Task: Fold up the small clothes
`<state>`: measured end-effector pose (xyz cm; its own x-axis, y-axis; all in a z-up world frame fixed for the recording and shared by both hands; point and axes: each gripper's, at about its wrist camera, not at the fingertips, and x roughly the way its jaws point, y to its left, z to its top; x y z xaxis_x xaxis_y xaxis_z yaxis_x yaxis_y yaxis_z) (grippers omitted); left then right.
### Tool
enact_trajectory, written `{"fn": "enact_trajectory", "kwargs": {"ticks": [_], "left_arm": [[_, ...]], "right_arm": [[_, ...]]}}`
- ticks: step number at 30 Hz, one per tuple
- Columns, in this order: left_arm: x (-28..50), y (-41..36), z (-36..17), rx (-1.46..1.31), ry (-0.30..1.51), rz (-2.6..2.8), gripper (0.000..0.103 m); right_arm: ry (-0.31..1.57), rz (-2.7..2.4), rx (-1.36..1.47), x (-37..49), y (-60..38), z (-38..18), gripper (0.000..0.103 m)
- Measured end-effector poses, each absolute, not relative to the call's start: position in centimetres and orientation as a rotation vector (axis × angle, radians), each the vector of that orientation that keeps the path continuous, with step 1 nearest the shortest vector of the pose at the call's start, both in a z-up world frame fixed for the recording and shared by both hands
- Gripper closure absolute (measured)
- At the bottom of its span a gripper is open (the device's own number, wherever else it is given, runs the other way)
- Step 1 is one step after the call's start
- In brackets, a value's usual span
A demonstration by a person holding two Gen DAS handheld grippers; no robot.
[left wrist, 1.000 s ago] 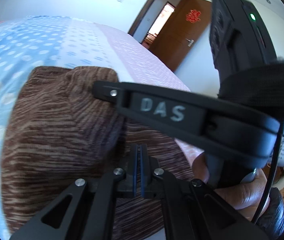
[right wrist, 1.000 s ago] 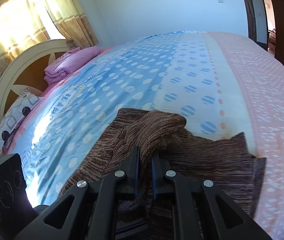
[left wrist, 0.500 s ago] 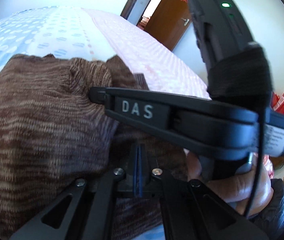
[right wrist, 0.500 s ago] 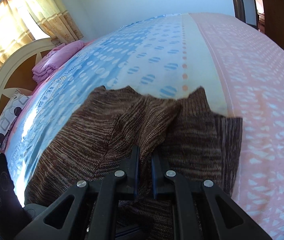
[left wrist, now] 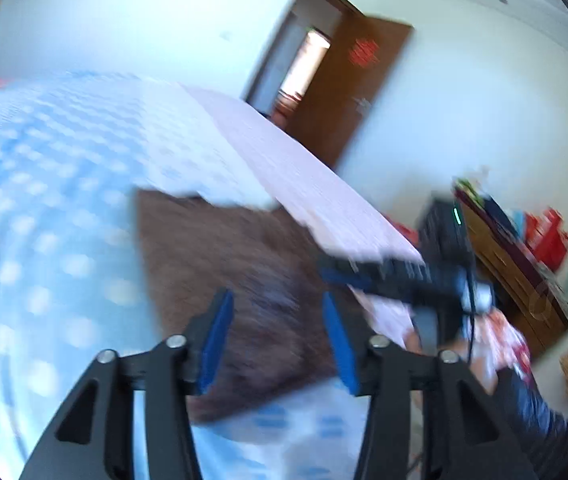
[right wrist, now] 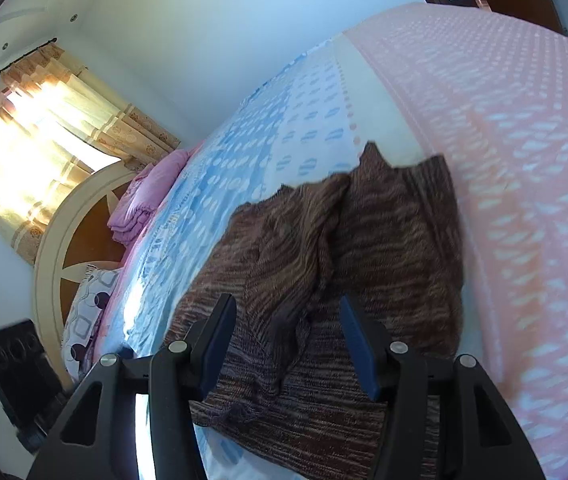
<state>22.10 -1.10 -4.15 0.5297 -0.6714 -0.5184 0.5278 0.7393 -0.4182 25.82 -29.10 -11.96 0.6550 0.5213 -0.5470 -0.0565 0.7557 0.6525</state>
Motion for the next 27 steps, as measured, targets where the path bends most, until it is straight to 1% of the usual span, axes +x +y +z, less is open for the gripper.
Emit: {"fn": "enact_trajectory", "kwargs": {"ticks": [4,6,8,9,12,13,14,17,21,26,27], "left_arm": [[25.7,1.1,-4.9,-0.276,0.740,-0.562,0.051],[26.8,0.6,-6.1,-0.303,0.784,-0.511,0.051],[26.8,0.3,-7.1,-0.313,0.820,-0.485,0.051],[26.7,0.5,-7.7,-0.307,0.834,-0.470,0.051],[27.6,0.4,-9.3,-0.328,0.879,-0.469,0.051],[27.9,0.2,-10.1,-0.342,0.884,-0.469,0.051],[27.8,0.1,-10.3,-0.350,0.883,-0.468,0.051],[27.7,-0.1,-10.1,-0.354,0.882,-0.468,0.051],[28.2,-0.9,-9.3,-0.291,0.863,-0.459,0.051],[27.6,-4.1,-7.5,-0.182,0.835,-0.478,0.051],[27.4,-4.9,-7.1,-0.153,0.825,-0.479,0.048]], "right_arm": [[0.829,0.374,0.672,26.8,-26.8,-13.6,0.048],[0.829,0.355,0.653,27.1,-25.9,-14.1,0.045],[0.803,0.337,0.666,27.0,-25.6,-14.2,0.039],[0.791,0.327,0.675,26.9,-25.3,-14.3,0.037],[0.775,0.334,0.613,26.7,-23.8,-14.1,0.037],[0.776,0.346,0.588,26.7,-23.4,-14.0,0.046],[0.788,0.355,0.570,26.9,-23.1,-14.1,0.071],[0.796,0.367,0.555,26.9,-23.0,-13.8,0.077],[0.770,0.353,0.436,26.5,-23.7,-10.4,0.078],[0.837,0.300,0.273,26.7,-26.2,-6.8,0.078],[0.849,0.296,0.241,26.5,-26.7,-6.3,0.078]]}}
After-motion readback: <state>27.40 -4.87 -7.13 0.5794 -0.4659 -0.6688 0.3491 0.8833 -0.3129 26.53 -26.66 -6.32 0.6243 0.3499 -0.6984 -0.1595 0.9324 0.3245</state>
